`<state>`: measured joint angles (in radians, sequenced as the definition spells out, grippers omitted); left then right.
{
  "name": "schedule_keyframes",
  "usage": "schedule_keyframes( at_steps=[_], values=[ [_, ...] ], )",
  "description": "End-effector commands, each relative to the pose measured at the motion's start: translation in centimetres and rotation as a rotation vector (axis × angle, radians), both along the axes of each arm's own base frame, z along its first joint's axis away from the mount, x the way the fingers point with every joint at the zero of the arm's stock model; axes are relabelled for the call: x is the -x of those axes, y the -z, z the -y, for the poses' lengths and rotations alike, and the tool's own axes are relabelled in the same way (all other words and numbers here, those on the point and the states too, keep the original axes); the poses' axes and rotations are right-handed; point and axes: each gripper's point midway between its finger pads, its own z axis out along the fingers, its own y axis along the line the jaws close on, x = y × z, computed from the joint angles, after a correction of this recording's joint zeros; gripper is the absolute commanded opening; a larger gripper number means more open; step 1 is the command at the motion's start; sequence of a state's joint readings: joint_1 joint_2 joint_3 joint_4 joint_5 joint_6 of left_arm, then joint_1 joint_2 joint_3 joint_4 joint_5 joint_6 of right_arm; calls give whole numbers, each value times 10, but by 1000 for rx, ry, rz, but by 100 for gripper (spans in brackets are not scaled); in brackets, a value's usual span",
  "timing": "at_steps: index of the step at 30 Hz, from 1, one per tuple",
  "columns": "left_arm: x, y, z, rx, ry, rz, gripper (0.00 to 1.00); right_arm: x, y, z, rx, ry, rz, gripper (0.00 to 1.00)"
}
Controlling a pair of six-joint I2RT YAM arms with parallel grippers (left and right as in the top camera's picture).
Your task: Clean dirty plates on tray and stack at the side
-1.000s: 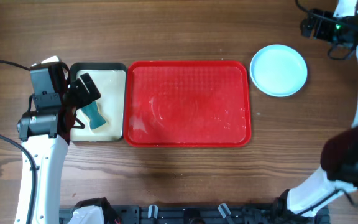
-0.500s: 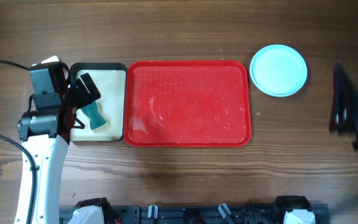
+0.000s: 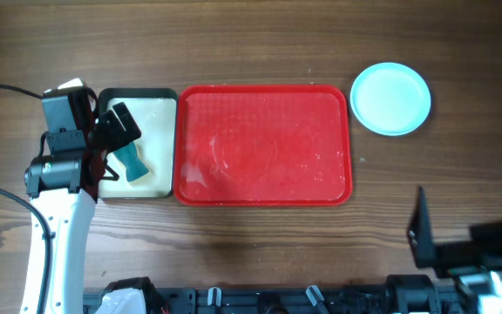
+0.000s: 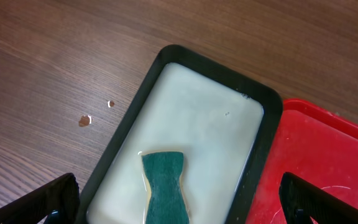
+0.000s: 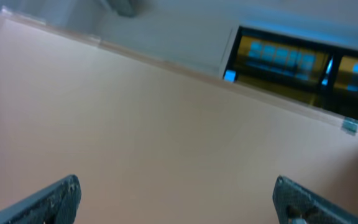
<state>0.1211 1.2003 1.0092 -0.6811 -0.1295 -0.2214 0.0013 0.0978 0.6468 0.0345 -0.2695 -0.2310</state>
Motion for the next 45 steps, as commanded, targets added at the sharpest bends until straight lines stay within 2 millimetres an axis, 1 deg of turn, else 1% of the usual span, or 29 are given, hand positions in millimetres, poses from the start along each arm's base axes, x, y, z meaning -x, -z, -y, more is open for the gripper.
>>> schedule_keyframes(
  at_steps=[1, 3, 5, 7, 11, 12, 15, 18, 19, 21, 22, 25, 45],
  values=[
    [-2, -7, -2, -2, 1, 19, 100, -18, 41, -8, 6, -57, -1, 100],
    [-2, -7, -2, -2, 1, 19, 100, -30, 60, -8, -18, -72, -6, 100],
    [-2, -7, -2, -2, 1, 19, 100, -45, 91, -8, -42, -87, -52, 100],
    [-2, -7, -2, -2, 1, 18, 100, -57, 115, -9, -60, -96, -96, 100],
    [-2, -7, -2, -2, 1, 19, 100, -76, 156, -9, -84, -104, -191, 100],
    [-2, -7, -2, -2, 1, 19, 100, -81, 170, -9, -91, -106, -222, 100],
    [-2, -7, -2, -2, 1, 19, 100, -92, 203, -9, -127, -117, -321, 100],
    [-2, -7, -2, -2, 1, 19, 100, -97, 223, -9, -138, -115, -409, 100],
    [-2, -7, -2, -2, 1, 19, 100, -99, 234, -9, -141, -112, -459, 100],
    [-2, -7, -2, -2, 1, 19, 100, -103, 265, -9, -149, -103, -588, 100],
    [-2, -7, -2, -2, 1, 19, 100, -103, 270, -9, -175, -109, -618, 100],
    [-2, -7, -2, -2, 1, 19, 100, -104, 272, -9, -189, -112, -633, 100],
    [-2, -7, -2, -2, 1, 19, 100, -104, 272, -9, -188, -112, -633, 100]
  ],
)
